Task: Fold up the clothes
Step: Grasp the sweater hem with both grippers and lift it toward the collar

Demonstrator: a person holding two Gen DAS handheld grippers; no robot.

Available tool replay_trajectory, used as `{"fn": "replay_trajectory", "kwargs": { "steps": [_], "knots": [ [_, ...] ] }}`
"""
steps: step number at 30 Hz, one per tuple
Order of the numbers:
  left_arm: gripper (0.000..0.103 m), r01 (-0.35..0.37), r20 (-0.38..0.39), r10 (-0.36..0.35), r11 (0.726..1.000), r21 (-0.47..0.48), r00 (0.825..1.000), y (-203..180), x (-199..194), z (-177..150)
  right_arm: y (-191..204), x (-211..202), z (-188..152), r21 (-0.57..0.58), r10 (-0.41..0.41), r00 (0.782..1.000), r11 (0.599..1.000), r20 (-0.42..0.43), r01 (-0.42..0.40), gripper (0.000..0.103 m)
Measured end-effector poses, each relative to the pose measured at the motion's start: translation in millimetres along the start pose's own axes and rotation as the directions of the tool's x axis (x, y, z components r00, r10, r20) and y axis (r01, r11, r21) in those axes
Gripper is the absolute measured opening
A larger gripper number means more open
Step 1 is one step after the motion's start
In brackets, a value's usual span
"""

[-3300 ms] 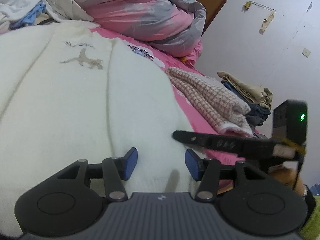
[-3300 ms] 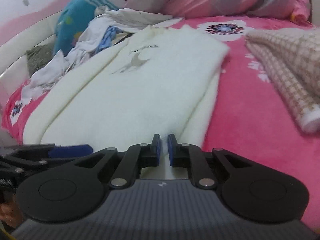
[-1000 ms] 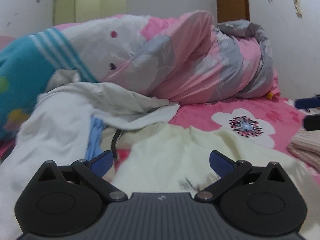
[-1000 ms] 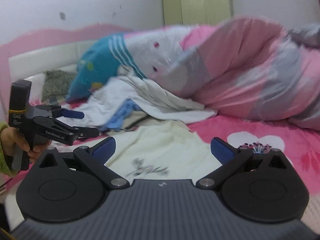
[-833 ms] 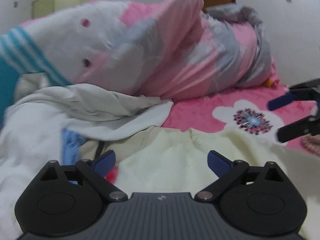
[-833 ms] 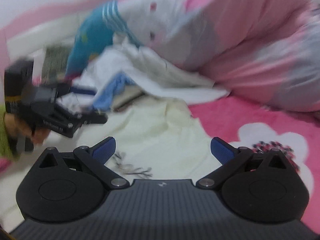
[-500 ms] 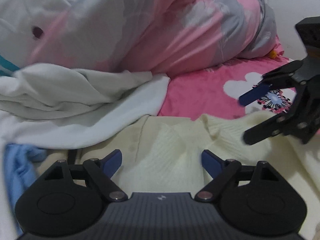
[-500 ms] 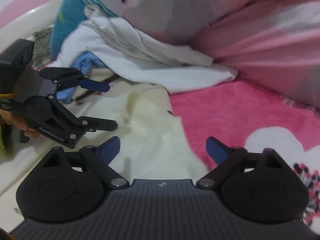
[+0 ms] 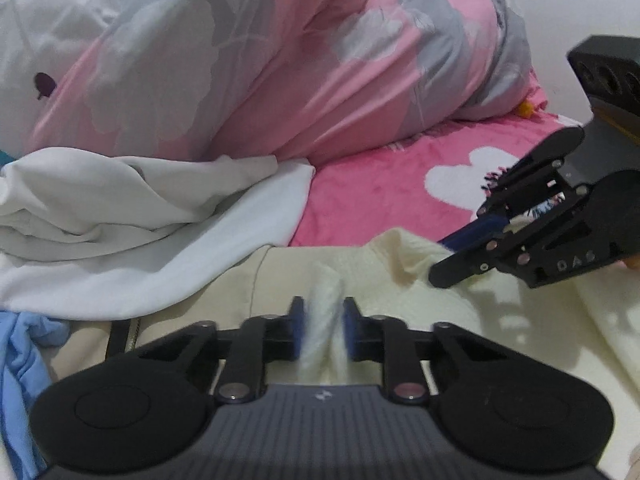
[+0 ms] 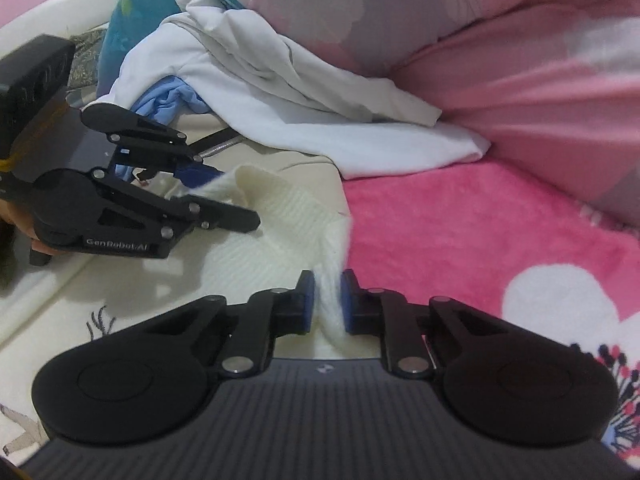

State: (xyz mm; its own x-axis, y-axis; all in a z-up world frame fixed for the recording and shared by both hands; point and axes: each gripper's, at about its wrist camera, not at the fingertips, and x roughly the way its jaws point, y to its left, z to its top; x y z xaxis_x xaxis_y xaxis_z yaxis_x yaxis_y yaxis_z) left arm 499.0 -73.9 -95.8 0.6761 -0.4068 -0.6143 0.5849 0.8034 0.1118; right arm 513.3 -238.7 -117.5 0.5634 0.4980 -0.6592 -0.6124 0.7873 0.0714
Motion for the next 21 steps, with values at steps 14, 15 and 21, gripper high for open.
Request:
{"fn": "replay_trajectory", "kwargs": {
  "steps": [14, 15, 21],
  "knots": [
    [0.012, -0.016, 0.114, 0.01, 0.999, 0.051, 0.993, -52.2, -137.9, 0.7, 65.9, -108.1, -6.4, 0.066, -0.039, 0.988, 0.997, 0.147, 0.029, 0.01],
    [0.012, -0.015, 0.122, 0.008, 0.999, 0.052, 0.993, -55.9, -148.7, -3.1, 72.4, -117.0, -9.5, 0.062, -0.037, 0.987, 0.998, 0.155, 0.027, 0.01],
    [0.012, -0.002, 0.201, -0.002, 1.0, 0.02, 0.98, -78.1, -220.7, -36.3, 117.7, -169.4, -32.4, 0.032, -0.017, 0.978, 0.999, 0.209, 0.01, 0.01]
  ]
}}
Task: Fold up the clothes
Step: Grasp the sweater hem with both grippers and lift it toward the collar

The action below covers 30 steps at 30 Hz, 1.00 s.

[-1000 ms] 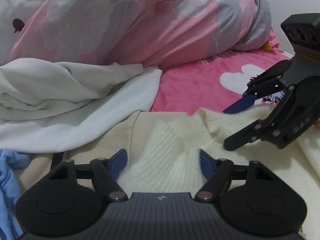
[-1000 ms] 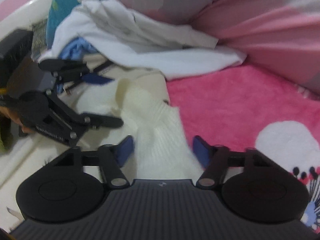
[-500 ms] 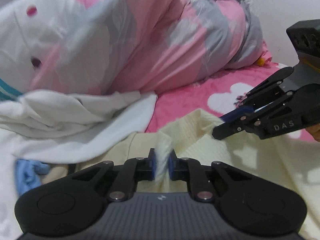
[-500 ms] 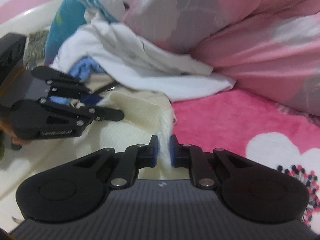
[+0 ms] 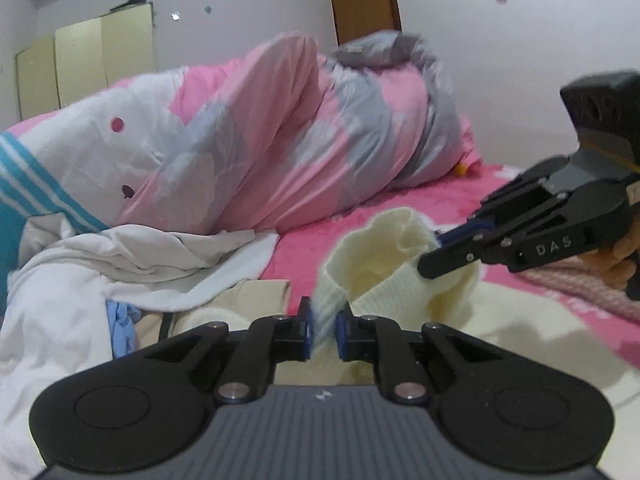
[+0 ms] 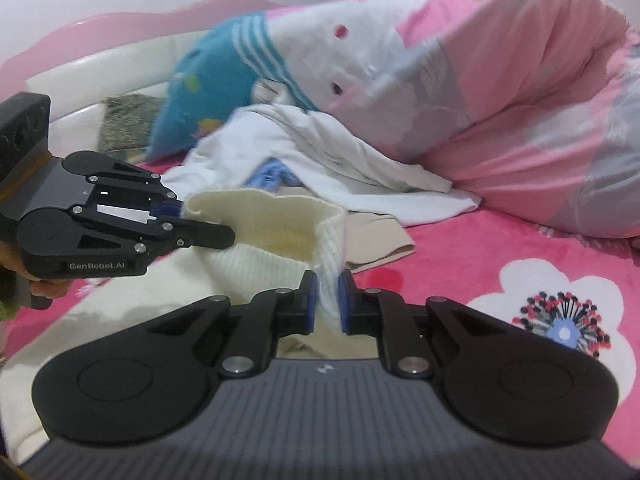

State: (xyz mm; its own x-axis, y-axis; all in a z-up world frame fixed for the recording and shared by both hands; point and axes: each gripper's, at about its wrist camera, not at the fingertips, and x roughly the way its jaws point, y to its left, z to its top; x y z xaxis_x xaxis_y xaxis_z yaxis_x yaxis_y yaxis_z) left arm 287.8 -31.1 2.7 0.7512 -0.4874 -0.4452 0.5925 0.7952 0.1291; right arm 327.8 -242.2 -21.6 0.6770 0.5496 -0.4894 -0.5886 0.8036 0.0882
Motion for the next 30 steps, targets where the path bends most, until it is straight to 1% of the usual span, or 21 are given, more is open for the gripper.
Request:
{"fn": "replay_trajectory", "kwargs": {
  "steps": [6, 8, 11, 17, 20, 25, 30],
  "knots": [
    [0.012, 0.001, 0.021, -0.001, 1.0, -0.025, 1.0, -24.9, -64.9, -24.0, 48.4, -50.8, -19.2, -0.02, 0.019, 0.999, 1.0, 0.046, -0.019, 0.009],
    [0.012, -0.004, 0.02, 0.005, 1.0, -0.021, 1.0, -34.8, -85.2, -32.7, 64.1, -64.1, -27.5, -0.024, 0.023, 0.999, 0.999, 0.046, -0.021, 0.009],
    [0.011, 0.004, 0.016, -0.004, 0.999, -0.051, 1.0, -47.0, -112.1, -49.3, 87.0, -83.5, -41.3, -0.029, 0.028, 0.999, 0.999, 0.043, -0.026, 0.009],
    [0.01, 0.007, 0.018, -0.005, 0.997, -0.081, 1.0, -74.5, -159.8, -90.6, 131.7, -115.9, -84.0, -0.057, 0.034, 0.999, 0.998, 0.02, -0.033, 0.009],
    [0.01, 0.024, 0.017, -0.022, 0.995, -0.092, 1.0, -87.6, -178.6, -110.6, 151.5, -127.2, -106.2, -0.061, 0.041, 0.999, 0.997, 0.005, -0.04, 0.009],
    [0.01, 0.047, -0.012, -0.048, 0.994, -0.097, 0.999, -103.9, -200.3, -140.1, 181.5, -140.4, -141.6, -0.06, 0.049, 0.999, 0.997, -0.019, -0.05, 0.009],
    [0.009, 0.056, -0.035, -0.06, 0.994, -0.096, 0.998, -114.5, -213.0, -161.7, 199.2, -147.9, -164.0, -0.088, 0.036, 0.998, 0.995, -0.041, -0.04, 0.009]
  ]
}}
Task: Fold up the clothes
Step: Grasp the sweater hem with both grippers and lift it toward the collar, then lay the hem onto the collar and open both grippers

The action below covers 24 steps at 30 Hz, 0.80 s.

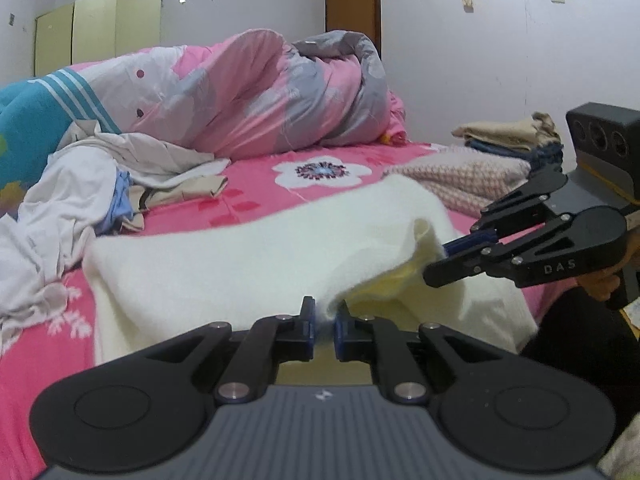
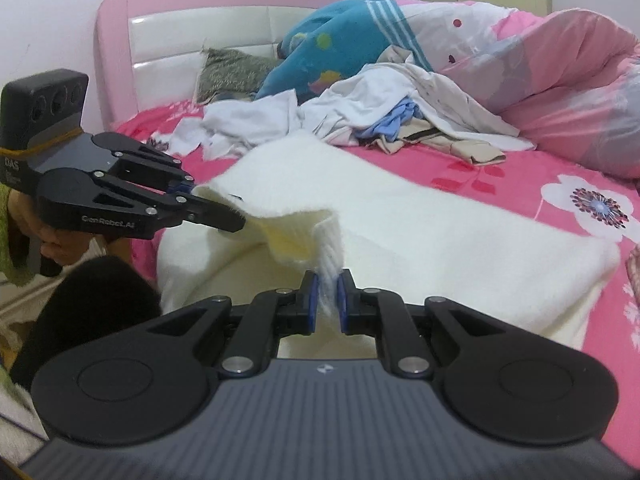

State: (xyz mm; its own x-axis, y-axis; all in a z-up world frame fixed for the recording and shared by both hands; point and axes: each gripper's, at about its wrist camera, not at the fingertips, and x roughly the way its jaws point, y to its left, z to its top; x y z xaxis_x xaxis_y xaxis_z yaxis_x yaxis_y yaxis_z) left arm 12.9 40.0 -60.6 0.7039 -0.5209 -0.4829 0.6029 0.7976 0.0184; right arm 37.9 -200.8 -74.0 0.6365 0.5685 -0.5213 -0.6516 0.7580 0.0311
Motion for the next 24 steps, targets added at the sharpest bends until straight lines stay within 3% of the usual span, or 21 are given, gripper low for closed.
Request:
{"fn": "replay_trajectory", "kwargs": {
  "steps": [8, 14, 21, 24],
  "knots": [
    [0.009, 0.019, -0.029, -0.02, 0.999, -0.048, 0.999, 1.0, -9.2, -26.2, 20.7, -7.7, -21.2, -0.055, -0.03, 0.999, 0.998, -0.027, 0.029, 0.009],
    [0.009, 0.006, -0.089, -0.004, 1.0, 0.021, 0.996, -5.1, -1.0, -46.9, 40.1, 3.4, -43.5, -0.2, -0.092, 0.994, 0.977, -0.06, 0.078, 0.009],
    [0.013, 0.031, -0.129, -0.03, 0.999, 0.01, 0.991, -6.2, -6.2, -58.7, 69.7, 7.0, -64.8, -0.492, -0.209, 0.978, 0.854, -0.026, 0.169, 0.009],
    [0.022, 0.061, -0.184, -0.064, 0.998, -0.019, 0.981, -5.4, -16.4, -64.4, 79.0, 1.5, -72.8, -0.581, -0.234, 0.972, 0.794, -0.019, 0.18, 0.013]
  ]
}}
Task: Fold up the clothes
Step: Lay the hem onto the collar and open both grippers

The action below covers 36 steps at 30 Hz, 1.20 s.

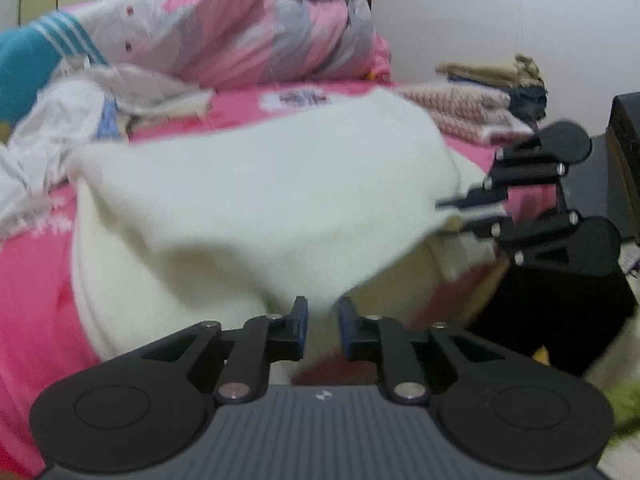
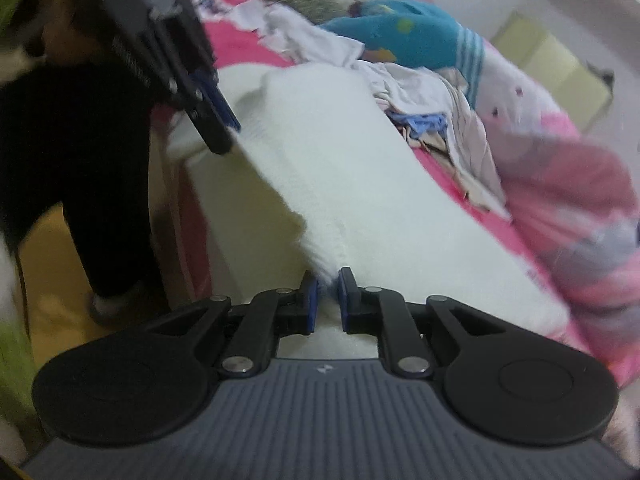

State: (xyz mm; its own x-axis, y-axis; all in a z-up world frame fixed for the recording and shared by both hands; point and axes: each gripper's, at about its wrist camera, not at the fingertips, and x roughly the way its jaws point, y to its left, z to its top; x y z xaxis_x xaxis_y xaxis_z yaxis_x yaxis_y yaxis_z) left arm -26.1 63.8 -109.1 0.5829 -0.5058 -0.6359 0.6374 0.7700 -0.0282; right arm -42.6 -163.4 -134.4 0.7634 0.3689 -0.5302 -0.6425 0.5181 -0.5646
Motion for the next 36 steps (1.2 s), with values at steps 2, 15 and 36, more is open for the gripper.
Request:
{"fn": "replay_trajectory", "kwargs": {
  "steps": [2, 15, 36],
  "knots": [
    [0.027, 0.011, 0.006, -0.011, 0.999, -0.035, 1.0, 3.7, -11.6, -1.8, -2.8, -12.2, 0.1, 0.006, 0.031, 1.0, 0.999, -0.002, -0.031, 0.012],
    [0.046, -0.08, 0.121, 0.13, 0.931, -0.355, 0.984, 69.3, 24.5, 71.6, -100.8, 11.8, 12.1, 0.696, 0.004, 0.981, 0.704, 0.196, -0.142, 0.013],
    [0.034, -0.261, 0.038, 0.283, 0.923, -0.283, 0.958, 51.6, 37.9, 40.6, -79.1, 25.5, -10.5, 0.791, 0.021, 0.992, 0.601, 0.123, -0.111, 0.02]
  ]
}}
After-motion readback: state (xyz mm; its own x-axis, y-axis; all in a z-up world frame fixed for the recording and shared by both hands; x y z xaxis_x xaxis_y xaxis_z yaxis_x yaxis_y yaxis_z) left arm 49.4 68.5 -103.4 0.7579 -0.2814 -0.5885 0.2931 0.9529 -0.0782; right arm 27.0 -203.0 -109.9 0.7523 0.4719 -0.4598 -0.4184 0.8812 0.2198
